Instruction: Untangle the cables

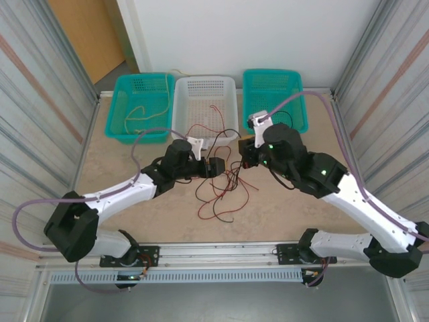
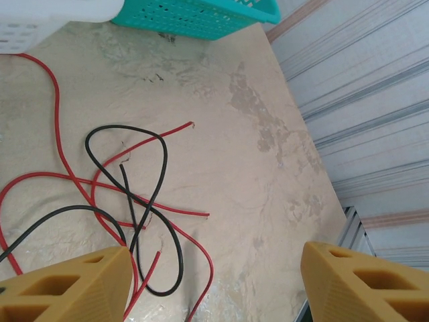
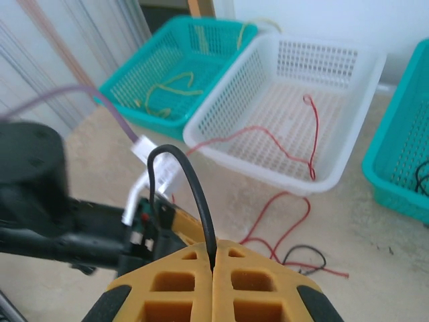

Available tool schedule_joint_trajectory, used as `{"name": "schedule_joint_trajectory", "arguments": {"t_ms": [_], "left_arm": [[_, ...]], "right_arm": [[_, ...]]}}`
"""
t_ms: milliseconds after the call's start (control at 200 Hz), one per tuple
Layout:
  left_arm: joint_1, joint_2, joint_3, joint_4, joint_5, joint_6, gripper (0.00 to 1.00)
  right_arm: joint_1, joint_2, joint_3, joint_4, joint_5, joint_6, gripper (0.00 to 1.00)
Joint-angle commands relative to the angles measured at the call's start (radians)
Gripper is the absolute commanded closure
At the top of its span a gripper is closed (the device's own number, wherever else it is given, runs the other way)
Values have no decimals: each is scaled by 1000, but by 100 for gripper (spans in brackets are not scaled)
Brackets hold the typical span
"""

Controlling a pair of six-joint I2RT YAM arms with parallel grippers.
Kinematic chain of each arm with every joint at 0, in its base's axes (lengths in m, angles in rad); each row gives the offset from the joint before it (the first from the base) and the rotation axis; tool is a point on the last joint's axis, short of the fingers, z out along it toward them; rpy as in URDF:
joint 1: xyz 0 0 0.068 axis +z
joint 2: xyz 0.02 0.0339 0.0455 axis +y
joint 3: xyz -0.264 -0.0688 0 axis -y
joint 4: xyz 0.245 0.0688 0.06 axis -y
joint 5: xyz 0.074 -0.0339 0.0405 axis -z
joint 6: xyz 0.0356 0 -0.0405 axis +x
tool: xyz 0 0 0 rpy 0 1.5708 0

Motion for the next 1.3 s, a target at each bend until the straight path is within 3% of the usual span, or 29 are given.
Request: {"name": "schedule_joint_trajectory", "arguments": {"t_ms": [0, 105, 261, 441, 646, 792, 952, 1037, 1152, 1228, 1243, 1298], "left_arm": [[-2, 21, -6, 47, -12, -21, 30], [-5, 19, -25, 45, -24, -33, 27], [-15, -25, -47, -1, -73, -23, 22], [-22, -94, -57, -92, -115, 26, 23], [-38, -134, -44, -237, -207, 124, 23], [-53, -130, -31, -294, -212, 165, 24], [-56, -102, -3, -326, -173, 195, 31], [-56, -100, 4, -353, -205, 208, 34], [-56, -111, 21, -391, -232, 223, 36], [-57, -111, 25, -400, -230, 227, 36], [-57, -110, 25, -402, -230, 229, 36], [-56, -105, 28, -412, -233, 233, 36]], "right_arm": [[3, -59, 92, 55, 75, -44, 99], [-46, -37, 180, 55, 131, -84, 98], [-265, 74, 289, 16, 89, -42, 100], [-533, 221, 376, 46, -64, 7, 100], [-770, 451, 523, 77, -224, 75, 100], [-873, 615, 580, 86, -325, 118, 100], [-918, 755, 587, 97, -402, 124, 97], [-928, 825, 603, 66, -431, 124, 89], [-927, 864, 591, 10, -418, 115, 63], [-911, 815, 520, 21, -403, 100, 56], [-905, 797, 508, 30, -395, 95, 49], [-874, 730, 417, 43, -362, 66, 40]]}}
